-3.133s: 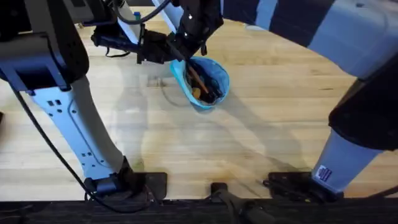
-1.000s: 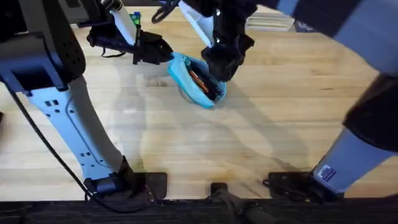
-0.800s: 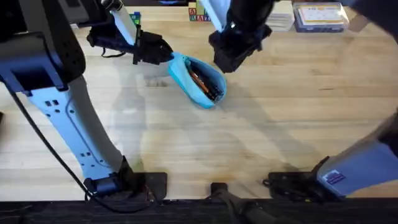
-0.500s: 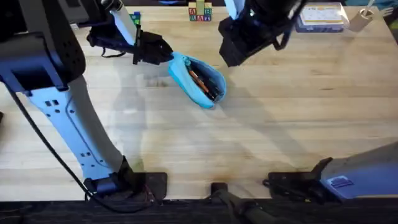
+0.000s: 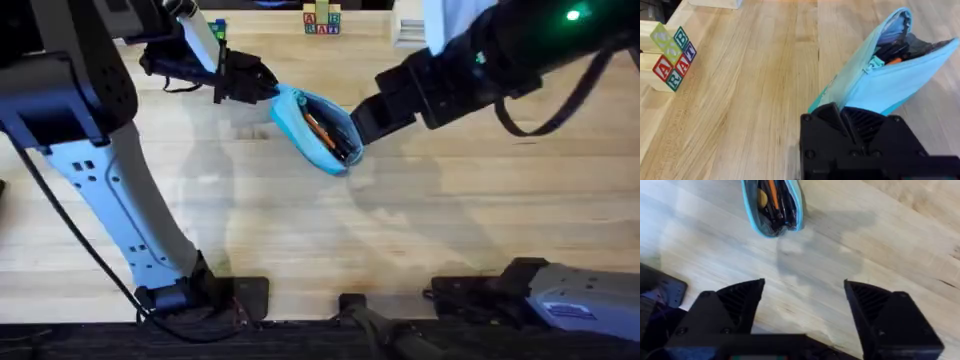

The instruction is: Unzip the bag, pick up the pens from the table one at a time and place them inside, then zip the bag closed.

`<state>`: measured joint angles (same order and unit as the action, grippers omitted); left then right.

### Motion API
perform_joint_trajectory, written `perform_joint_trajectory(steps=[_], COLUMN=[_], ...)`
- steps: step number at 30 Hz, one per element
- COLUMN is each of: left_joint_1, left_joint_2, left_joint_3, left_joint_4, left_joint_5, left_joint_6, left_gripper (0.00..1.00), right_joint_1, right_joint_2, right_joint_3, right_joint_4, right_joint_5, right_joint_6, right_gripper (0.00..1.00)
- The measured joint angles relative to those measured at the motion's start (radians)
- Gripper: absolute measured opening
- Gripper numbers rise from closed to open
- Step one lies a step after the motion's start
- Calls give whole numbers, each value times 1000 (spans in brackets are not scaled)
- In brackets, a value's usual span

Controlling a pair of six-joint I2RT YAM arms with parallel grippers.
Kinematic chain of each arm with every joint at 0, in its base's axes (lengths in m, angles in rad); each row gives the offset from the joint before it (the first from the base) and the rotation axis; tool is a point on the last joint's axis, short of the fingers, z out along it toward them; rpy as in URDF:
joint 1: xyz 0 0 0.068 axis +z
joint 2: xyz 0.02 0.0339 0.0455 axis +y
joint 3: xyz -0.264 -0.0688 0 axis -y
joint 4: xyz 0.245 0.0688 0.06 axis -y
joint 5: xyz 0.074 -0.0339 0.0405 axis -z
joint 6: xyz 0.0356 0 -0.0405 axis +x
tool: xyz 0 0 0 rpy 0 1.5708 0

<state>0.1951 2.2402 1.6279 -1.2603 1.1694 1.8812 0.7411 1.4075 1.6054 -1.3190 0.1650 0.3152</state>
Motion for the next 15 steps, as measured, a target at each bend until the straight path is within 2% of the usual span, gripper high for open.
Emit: perform_joint_trajectory(steps=[8, 15], left_joint_1=[0, 0], left_joint_2=[0, 0], left_joint_3=[0, 0], left_joint_4=[0, 0], left_joint_5=[0, 0], left_joint_6=[0, 0], left_gripper=[42, 42], right_joint_1=[0, 0], right_joint_2=[-14, -14], right_joint_3=[0, 0], right_joint_4=[18, 86], right_joint_5=[0, -16], right_joint_6=[58, 210], right_gripper=[997, 998])
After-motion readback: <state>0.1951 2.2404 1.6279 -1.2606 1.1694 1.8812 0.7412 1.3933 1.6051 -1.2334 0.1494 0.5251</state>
